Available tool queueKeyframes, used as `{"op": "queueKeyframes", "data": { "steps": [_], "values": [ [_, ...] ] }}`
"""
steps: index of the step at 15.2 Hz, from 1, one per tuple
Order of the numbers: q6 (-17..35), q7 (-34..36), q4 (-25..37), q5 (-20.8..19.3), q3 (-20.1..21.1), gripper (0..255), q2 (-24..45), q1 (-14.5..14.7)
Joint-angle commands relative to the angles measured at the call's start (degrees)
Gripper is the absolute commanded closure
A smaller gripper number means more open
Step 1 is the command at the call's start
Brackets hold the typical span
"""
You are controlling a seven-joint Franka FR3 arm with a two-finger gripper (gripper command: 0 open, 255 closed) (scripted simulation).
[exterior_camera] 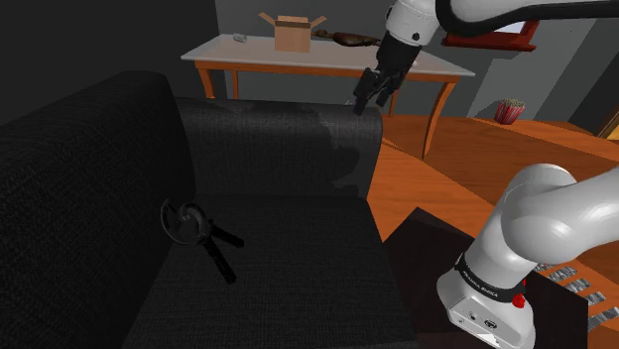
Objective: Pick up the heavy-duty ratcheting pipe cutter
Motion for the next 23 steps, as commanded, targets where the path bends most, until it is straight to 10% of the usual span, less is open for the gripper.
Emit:
{"op": "queueKeyframes", "data": {
  "steps": [1, 23],
  "values": [
    [4.9, 0.6, -2.8, 1.7, 0.7, 0, 0.6, 1.3],
    [59.8, -5.6, -4.9, 23.2, 5.0, 0, 36.5, 21.1]
  ]
}}
